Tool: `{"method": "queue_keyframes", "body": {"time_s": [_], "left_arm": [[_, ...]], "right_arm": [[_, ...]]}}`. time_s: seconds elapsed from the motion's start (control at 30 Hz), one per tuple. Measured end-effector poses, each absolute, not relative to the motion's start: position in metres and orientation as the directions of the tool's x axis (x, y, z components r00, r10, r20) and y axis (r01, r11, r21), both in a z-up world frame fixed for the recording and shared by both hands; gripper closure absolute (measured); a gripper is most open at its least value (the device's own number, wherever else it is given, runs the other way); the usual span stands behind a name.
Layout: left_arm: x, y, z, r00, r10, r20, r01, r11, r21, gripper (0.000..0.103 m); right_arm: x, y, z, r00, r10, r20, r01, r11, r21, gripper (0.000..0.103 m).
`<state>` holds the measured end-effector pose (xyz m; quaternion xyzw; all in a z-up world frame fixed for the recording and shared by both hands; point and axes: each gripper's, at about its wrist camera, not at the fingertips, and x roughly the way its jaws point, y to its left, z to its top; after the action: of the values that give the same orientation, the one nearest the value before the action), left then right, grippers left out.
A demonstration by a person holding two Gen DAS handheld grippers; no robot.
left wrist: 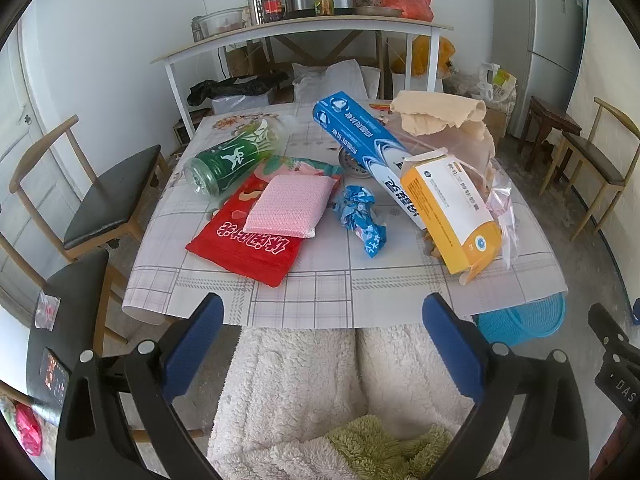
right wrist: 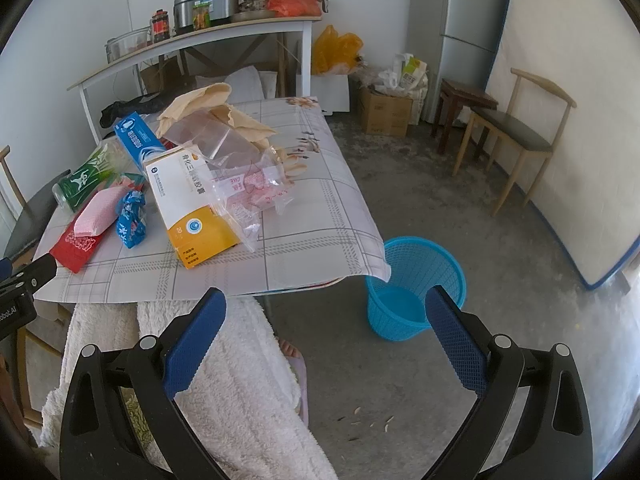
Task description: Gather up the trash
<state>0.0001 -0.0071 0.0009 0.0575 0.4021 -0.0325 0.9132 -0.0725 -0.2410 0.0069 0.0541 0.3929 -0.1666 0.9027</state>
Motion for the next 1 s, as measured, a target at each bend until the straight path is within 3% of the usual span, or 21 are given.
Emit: {"method": "queue_keyframes", "body": {"time_s": [1.0], "left_arm": [[0.0001, -0.0007, -0.0042, 0.664, -0.009, -0.748, 0.103, 0.992, 0.079, 0.006]], "right_arm": [[-0.0755, -0.241, 0.0084, 0.635, -0.255, -0.729, 0.343, 0.939, -0.029, 0.007]]}}
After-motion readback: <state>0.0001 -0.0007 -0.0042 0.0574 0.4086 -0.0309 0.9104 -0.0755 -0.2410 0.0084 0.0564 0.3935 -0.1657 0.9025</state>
